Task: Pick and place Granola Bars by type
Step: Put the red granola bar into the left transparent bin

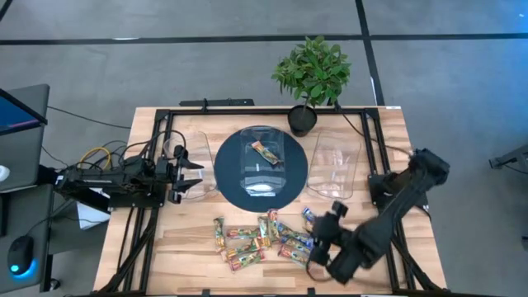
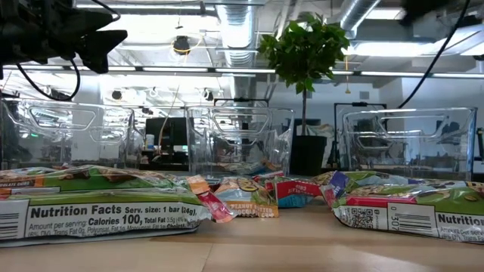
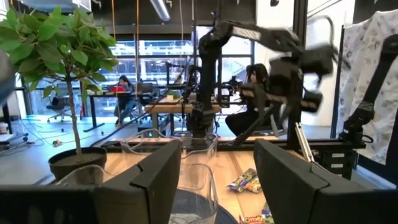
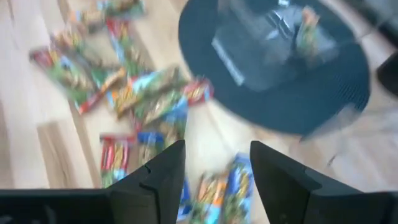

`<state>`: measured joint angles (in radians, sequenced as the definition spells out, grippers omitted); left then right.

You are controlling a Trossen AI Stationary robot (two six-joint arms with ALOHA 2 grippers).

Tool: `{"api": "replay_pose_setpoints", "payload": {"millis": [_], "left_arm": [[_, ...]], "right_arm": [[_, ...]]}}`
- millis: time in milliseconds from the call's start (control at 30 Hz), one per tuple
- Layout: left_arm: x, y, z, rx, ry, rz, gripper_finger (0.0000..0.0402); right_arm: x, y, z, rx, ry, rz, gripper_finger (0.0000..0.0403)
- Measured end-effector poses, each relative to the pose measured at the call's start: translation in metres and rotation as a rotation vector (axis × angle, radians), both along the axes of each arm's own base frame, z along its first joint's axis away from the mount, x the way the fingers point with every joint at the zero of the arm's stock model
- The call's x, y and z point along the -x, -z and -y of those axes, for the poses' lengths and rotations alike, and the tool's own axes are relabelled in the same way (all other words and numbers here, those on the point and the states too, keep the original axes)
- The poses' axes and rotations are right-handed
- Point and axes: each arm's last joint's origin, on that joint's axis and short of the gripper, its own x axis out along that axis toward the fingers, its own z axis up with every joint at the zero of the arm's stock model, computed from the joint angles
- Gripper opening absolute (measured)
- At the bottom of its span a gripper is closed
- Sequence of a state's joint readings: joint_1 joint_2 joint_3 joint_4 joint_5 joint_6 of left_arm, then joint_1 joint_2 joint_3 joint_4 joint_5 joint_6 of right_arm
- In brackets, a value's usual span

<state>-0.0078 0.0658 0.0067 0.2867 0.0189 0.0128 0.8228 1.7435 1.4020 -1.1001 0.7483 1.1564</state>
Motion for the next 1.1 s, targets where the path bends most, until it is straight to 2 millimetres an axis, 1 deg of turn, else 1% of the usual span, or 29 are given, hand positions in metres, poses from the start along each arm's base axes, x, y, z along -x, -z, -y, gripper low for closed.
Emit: {"api": "replay_pose_setpoints", "payload": {"millis": [67,167,267,400,533,633,700,767,900,1000,1100], "left_arm": [[0.0,0.0,0.0,-0.002,-0.001,0.001,0.0199],[0.0,0.0,0.0,-0.024,-0.006,0.003,0.0199],[0.0,-0.001,0.0,-0.043,-0.01,0.009,0.0199],[0.0,-0.002,0.0,-0.072,-0.017,0.023,0.0199],[0.0,-0.001,0.001,-0.081,0.001,0.016,0.0199],[-0.001,0.002,0.005,-0.112,0.148,-0.013,0.0199],[-0.001,-0.001,0.008,-0.131,0.247,0.018,0.0199],[-0.002,-0.003,0.012,-0.136,0.287,0.038,0.0199],[-0.01,-0.003,0.017,-0.135,0.23,0.029,0.0199],[-0.016,-0.005,0.023,-0.152,0.223,0.013,0.0199],[-0.026,-0.019,0.028,-0.172,0.221,0.015,0.0199]], "right_arm": [[-0.001,0.018,-0.01,0.001,0.024,-0.028,0.017],[-0.003,0.037,-0.014,-0.013,0.099,-0.062,0.0165],[-0.008,0.052,-0.011,-0.062,0.213,-0.136,0.0159],[-0.014,0.063,-0.002,-0.118,0.328,-0.237,0.015],[-0.017,0.065,0.0,-0.124,0.341,-0.252,0.0143],[-0.017,0.065,-0.001,-0.117,0.336,-0.239,0.0137],[-0.015,0.065,-0.003,-0.09,0.319,-0.206,0.0134],[-0.01,0.064,-0.008,-0.061,0.296,-0.163,0.0132],[0.002,0.062,-0.021,-0.003,0.233,-0.078,0.0128],[0.011,0.061,-0.028,0.03,0.192,-0.057,0.0127],[0.017,0.061,-0.032,0.054,0.166,-0.042,0.0128]]}}
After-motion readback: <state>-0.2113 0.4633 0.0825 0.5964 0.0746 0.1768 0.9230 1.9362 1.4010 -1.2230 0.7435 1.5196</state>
